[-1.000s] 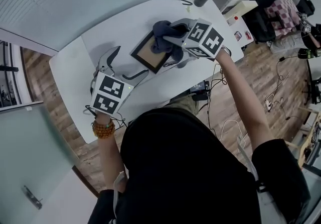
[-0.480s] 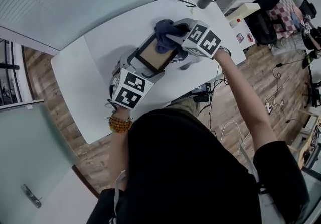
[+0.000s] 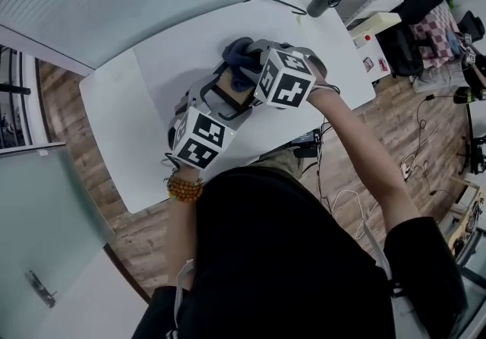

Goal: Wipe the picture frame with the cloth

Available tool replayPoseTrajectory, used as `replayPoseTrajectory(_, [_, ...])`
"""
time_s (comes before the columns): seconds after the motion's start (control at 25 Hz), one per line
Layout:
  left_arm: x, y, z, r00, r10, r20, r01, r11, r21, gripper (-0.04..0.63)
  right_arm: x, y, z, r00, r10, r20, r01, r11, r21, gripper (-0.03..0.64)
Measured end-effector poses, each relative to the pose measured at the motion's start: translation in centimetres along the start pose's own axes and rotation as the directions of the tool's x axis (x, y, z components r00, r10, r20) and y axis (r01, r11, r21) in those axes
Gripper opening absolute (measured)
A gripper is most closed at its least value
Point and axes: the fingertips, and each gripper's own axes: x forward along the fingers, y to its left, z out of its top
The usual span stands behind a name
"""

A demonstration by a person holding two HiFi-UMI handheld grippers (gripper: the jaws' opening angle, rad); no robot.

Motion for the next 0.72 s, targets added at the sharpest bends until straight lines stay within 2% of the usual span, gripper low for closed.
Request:
replayPoseTrajectory(0.08, [0.0,0.1,0.0,1.0,0.008,0.009,-0.008,1.0,0.002,0.413,0.0,1.2,0.8,0.999,0.036,0.003,-0.036,0.999,-0.029,0.041])
replayPoseTrajectory(0.2, [-0.1,0.0,0.2,1.0,0.019,0.023,-0.019,1.0,0.011,0.414,-0.2,3.4,2.0,0.989,0.138,0.055,-0.137,0.99,-0.023,0.041])
replayPoseTrajectory(0.32, [-0.6,0.1,0.0,0.999,0.028,0.028,-0.028,0.999,0.019,0.414,-0.3,3.6,2.1,0.971,0.201,0.129,-0.209,0.976,0.054,0.041])
replayPoseTrajectory(0.4, [-1.0,0.5,-0.5,0.999,0.039,0.024,-0.039,0.999,0.005,0.419,-0.3,3.1,2.1,0.958,0.212,0.194,-0.237,0.965,0.115,0.041])
replayPoseTrajectory(0.48, [-1.1,0.9,-0.7,0.999,0.036,0.024,-0.036,0.999,-0.008,0.43,-0.9,1.4,2.1,0.957,0.162,0.24,-0.203,0.966,0.159,0.043])
replayPoseTrajectory(0.56, [-1.0,1.0,-0.9,1.0,0.021,0.007,-0.021,1.0,-0.008,0.43,-1.6,-1.4,1.8,0.967,0.064,0.247,-0.117,0.972,0.205,0.043])
replayPoseTrajectory(0.64, [-0.9,1.1,-1.0,1.0,0.012,-0.01,-0.012,1.0,-0.01,0.433,-1.8,-4.2,0.8,0.981,-0.026,0.194,-0.021,0.971,0.237,0.043])
replayPoseTrajectory(0.72, [-0.8,1.1,-0.9,1.0,0.012,-0.014,-0.013,1.0,-0.015,0.434,-1.1,-5.7,-0.5,0.992,-0.07,0.104,0.043,0.971,0.235,0.043])
